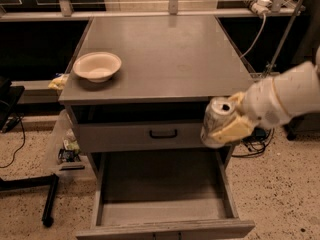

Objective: Place 7up can into middle drawer

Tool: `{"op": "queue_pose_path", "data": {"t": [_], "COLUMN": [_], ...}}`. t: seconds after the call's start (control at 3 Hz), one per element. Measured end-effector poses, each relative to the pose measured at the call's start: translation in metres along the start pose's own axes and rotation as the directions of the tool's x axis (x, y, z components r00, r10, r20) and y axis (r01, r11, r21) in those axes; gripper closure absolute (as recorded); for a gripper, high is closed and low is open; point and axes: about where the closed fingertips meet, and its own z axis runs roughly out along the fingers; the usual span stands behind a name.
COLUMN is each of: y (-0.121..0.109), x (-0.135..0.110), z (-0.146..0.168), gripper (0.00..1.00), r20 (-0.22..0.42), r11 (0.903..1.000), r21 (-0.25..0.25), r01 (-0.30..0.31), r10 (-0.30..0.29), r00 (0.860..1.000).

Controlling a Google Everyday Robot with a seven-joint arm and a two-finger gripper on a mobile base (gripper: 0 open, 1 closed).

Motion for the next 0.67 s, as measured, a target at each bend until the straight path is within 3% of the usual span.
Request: {"op": "queue_pose_path", "data": {"t": [0.33, 0.67], "y": [0.029, 0.068], "x": [0.054, 0.122], "z": [0.066, 0.165], "gripper": [1.00, 1.00], "r20": [0.082, 0.130], "r11": [0.9987, 0.9887], "r21": [-0.031, -0.100], "r01": [-0.041, -0.112], "r10": [0.044, 0.124], "r00": [0.996, 0.984]}}
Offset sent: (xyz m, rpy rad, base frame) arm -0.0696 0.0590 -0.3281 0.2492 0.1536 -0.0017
